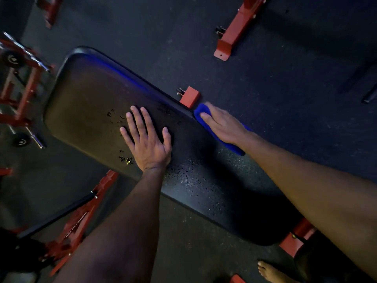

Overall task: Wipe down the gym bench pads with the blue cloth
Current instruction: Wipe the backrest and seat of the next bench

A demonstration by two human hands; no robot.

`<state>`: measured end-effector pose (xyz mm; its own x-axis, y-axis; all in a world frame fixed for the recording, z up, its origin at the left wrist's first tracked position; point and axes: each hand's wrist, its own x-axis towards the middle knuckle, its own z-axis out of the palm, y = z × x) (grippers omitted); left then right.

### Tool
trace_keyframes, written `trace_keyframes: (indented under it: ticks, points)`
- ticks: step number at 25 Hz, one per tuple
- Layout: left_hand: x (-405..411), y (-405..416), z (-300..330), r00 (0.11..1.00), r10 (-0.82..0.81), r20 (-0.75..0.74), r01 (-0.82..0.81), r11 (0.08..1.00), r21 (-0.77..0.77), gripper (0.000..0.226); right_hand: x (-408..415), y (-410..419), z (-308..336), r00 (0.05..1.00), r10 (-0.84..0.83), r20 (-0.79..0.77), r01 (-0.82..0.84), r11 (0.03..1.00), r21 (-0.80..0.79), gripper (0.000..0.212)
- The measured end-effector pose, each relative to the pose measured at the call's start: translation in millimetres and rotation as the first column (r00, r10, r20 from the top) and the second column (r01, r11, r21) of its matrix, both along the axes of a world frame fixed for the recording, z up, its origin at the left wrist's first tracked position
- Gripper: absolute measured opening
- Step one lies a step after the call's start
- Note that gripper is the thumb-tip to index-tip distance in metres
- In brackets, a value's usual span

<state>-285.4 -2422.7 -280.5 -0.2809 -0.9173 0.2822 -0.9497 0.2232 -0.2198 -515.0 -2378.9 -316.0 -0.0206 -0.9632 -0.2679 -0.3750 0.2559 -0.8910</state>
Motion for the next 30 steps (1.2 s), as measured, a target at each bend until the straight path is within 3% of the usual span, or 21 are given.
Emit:
trace_keyframes:
  ticks: [5, 9, 13, 16, 23, 27, 30]
  points:
    - [0, 0, 2, 1.0, -0.013, -0.002, 0.013, 1.0, -0.008, 0.075, 8, -4, -3, 1.0, 0.002, 0.015, -0.001, 0.997, -0.08, 0.047]
    - [-1, 2, 2, 1.0, -0.008, -0.019, 0.008, 1.0, 0.01, 0.076, -33, 90, -42, 0.995, 0.005, -0.096, 0.006, 0.993, 0.114, 0.062]
    - [0, 1, 2, 1.0, -0.002, -0.016, 0.003, 1.0, 0.011, 0.076, -48, 122, -59, 0.994, 0.001, -0.114, 0.028, 0.968, 0.248, 0.058]
    - [-1, 1, 1, 1.0, -0.014, -0.022, 0.014, 1.0, -0.002, 0.076, -33, 86, -48, 0.994, -0.002, -0.106, 0.02, 0.986, 0.166, 0.061]
    - [0, 1, 0, 0.999, -0.012, -0.035, 0.012, 1.0, 0.004, 0.077, 18, -14, 6, 0.995, -0.062, -0.075, 0.052, 0.99, -0.129, 0.042]
    - [3, -1, -1, 0.998, -0.039, -0.04, 0.039, 0.999, 0.005, 0.076, -1, 31, -16, 0.992, -0.032, -0.125, 0.003, 0.974, -0.226, 0.039]
    - [0, 0, -2, 0.999, -0.023, -0.03, 0.023, 1.0, 0.002, 0.076, -30, 79, -36, 0.986, 0.036, -0.164, -0.054, 0.993, -0.109, 0.037]
